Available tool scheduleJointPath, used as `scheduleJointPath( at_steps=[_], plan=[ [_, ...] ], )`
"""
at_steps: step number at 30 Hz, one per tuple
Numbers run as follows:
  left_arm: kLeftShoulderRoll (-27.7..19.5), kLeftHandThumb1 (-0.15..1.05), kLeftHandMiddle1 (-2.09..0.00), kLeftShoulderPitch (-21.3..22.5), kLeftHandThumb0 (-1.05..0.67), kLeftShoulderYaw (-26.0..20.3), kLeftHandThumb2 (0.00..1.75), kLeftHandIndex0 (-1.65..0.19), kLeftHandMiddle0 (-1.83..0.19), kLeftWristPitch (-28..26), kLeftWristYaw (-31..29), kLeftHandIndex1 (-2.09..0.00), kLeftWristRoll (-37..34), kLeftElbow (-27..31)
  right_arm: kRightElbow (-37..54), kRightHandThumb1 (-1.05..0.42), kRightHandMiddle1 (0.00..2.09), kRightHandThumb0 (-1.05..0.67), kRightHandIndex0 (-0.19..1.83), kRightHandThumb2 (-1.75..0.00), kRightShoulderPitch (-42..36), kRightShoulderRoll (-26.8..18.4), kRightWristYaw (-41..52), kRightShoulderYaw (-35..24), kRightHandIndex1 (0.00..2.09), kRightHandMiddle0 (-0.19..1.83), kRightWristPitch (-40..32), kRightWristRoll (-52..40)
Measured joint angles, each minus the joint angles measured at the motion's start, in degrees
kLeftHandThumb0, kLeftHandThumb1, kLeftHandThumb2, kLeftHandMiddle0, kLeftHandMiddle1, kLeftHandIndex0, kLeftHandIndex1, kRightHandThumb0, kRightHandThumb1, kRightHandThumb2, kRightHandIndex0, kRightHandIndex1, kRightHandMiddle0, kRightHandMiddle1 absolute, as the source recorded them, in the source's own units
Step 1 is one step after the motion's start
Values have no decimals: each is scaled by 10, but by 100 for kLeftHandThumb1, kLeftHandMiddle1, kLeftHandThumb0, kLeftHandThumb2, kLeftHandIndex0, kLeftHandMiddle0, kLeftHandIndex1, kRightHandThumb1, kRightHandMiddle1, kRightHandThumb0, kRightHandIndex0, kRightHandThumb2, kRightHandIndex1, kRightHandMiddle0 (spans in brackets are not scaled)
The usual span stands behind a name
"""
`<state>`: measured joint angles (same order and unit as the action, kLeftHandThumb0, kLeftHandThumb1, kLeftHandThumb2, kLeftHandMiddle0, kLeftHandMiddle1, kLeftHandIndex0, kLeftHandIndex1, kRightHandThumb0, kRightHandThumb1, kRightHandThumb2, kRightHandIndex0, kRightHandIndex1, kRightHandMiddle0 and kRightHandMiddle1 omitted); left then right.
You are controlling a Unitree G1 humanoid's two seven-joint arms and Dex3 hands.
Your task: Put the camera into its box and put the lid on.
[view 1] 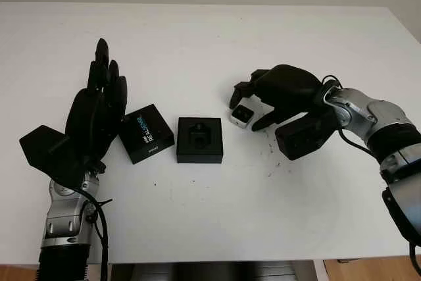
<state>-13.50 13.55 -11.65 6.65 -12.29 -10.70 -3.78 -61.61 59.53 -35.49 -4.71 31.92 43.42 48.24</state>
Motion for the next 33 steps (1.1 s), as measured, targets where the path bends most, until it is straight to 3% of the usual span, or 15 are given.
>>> scheduleJointPath(
  at_steps=[11, 30, 33],
  plan=[
    [0, 105, -5, -2, -72, 0, 58, 19, 19, 0, 0, -5, 0, 0, -22, -89, 112, -34, 37, -6, 10, 3, -47, 19, 110, 36, 11, 18],
    [0, 105, -5, -2, -70, 1, 60, 19, 18, 1, 4, -5, 11, 0, -21, -90, 116, -37, 29, -5, 13, 4, -17, 15, 120, 35, 15, 2],
    [1, 105, -5, -2, -70, 1, 59, 18, 18, 2, 5, -5, 11, 0, -21, -91, 123, -38, 30, -6, 13, 4, -15, 14, 131, 40, 19, 0]
  ],
)
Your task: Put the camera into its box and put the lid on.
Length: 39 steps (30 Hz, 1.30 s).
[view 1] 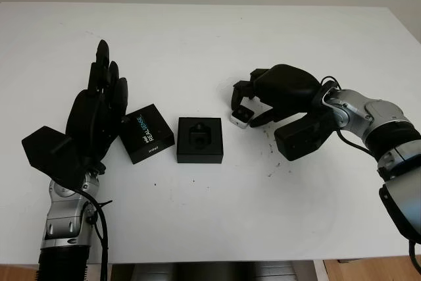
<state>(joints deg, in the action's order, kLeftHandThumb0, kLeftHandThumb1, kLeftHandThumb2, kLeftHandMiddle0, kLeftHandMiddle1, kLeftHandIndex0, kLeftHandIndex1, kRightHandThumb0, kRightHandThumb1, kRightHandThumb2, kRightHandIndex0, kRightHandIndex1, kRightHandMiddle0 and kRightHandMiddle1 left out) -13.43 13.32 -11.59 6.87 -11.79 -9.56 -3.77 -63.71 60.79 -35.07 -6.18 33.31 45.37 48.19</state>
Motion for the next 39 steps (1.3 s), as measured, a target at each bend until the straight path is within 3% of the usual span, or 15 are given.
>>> scheduleJointPath(
  at_steps=[3, 9, 10, 14, 17, 34, 39],
  plan=[
    [0, 105, -5, 0, -69, 0, 60, 18, 18, 1, 1, -5, 0, 0, 0, -92, 131, -39, 26, -5, 0, 0, 8, -1, 143, 44, 3, -5],
    [0, 105, -6, 0, -69, 0, 60, 18, 18, 5, 1, -5, 3, 0, 1, -93, 136, -44, 24, -6, -3, 0, -3, -2, 147, 48, 5, -6],
    [0, 105, -6, 0, -69, 0, 60, 18, 18, 5, 1, -5, 3, 0, 2, -94, 136, -45, 24, -6, -3, 0, -5, -2, 142, 48, 5, -6],
    [0, 105, -6, 0, -68, 0, 59, 18, 18, 5, 1, -6, 3, 0, 6, -99, 146, -48, 31, -5, -3, -1, -8, 0, 81, 38, 1, 2],
    [0, 105, -5, 0, -68, 0, 58, 17, 18, 5, 2, -6, 4, 0, 6, -98, 148, -47, 37, -5, -4, -1, -13, 0, 59, 38, 0, 5],
    [0, 105, -6, 0, -68, 1, 58, 17, 17, 5, 4, -6, 6, -1, -19, -98, 150, -45, 33, -5, -16, 0, 40, -32, 29, 38, -16, -56],
    [0, 105, -5, 0, -67, 1, 58, 17, 17, 5, 5, -6, 6, 0, -19, -99, 150, -42, 30, -6, -19, 6, 125, -64, 16, 32, -63, -112]
  ],
)
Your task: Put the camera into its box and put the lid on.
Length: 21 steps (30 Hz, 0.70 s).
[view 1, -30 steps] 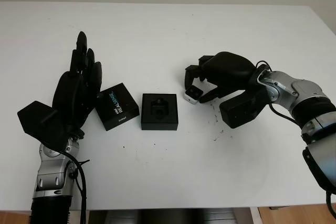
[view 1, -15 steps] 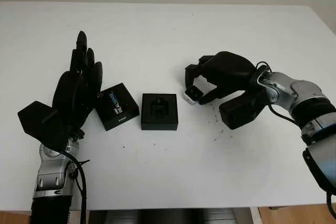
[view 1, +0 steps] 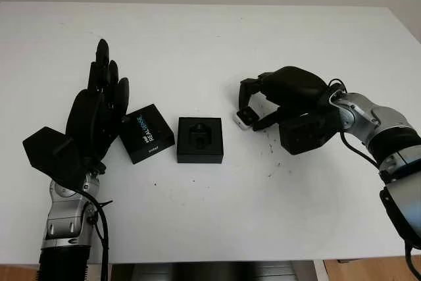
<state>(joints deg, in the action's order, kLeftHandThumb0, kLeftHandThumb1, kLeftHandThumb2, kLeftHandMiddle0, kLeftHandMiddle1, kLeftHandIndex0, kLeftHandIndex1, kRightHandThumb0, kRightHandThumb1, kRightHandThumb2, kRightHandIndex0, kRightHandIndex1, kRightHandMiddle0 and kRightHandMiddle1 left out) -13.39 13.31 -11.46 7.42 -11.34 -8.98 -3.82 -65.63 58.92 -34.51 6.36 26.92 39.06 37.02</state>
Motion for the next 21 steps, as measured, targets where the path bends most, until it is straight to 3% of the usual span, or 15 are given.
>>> scheduleJointPath(
  at_steps=[10, 21],
  plan=[
    [0, 105, -5, 0, -68, 0, 57, 16, 17, 0, 0, -6, -1, 0, 43, -102, 145, -40, 29, -6, -21, 4, 87, -52, 8, 29, -62, -76],
    [0, 105, -5, -1, -69, 1, 57, 16, 17, 0, 0, -6, -1, 0, 77, -101, 152, -44, 32, -5, -49, 9, 119, -96, 7, 31, -76, -135]
  ],
)
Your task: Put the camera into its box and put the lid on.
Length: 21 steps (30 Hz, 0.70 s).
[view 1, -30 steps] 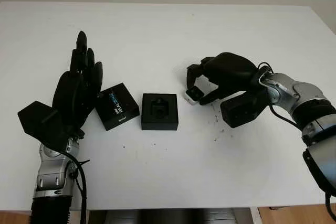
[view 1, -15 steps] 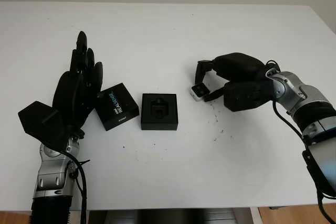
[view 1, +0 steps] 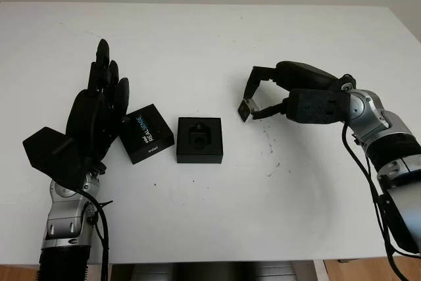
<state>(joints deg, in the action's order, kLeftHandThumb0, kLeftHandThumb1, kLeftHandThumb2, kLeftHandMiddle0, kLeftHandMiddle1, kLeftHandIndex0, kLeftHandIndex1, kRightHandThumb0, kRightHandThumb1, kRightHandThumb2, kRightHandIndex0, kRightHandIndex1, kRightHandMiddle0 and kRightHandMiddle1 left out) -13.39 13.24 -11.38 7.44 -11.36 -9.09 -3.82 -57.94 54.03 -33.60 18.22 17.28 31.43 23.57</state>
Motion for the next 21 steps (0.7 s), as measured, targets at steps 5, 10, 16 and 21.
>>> scheduleJointPath(
  at_steps=[5, 10, 16, 21],
  plan=[
    [0, 105, -5, 0, -69, 0, 57, 16, 17, 0, -2, -5, 0, 0, 8, -101, 152, -44, 34, -5, -6, 0, 6, -11, 7, 31, 0, -12],
    [0, 105, -5, 0, -70, 1, 57, 17, 17, 0, -1, -5, 0, 0, 18, -101, 153, -43, 35, -5, -10, 2, 7, -22, 7, 31, 0, -23],
    [0, 105, -5, 0, -70, 1, 56, 16, 17, 0, -2, -5, 0, 0, 18, -101, 158, -40, 35, -5, -21, 7, 4, -28, 7, 30, 4, -31],
    [0, 105, -6, 0, -70, 1, 57, 15, 17, 0, -4, -6, 0, 0, 31, -99, 158, -42, 35, -5, -30, 22, 21, -69, 6, 28, -5, -92]
  ],
)
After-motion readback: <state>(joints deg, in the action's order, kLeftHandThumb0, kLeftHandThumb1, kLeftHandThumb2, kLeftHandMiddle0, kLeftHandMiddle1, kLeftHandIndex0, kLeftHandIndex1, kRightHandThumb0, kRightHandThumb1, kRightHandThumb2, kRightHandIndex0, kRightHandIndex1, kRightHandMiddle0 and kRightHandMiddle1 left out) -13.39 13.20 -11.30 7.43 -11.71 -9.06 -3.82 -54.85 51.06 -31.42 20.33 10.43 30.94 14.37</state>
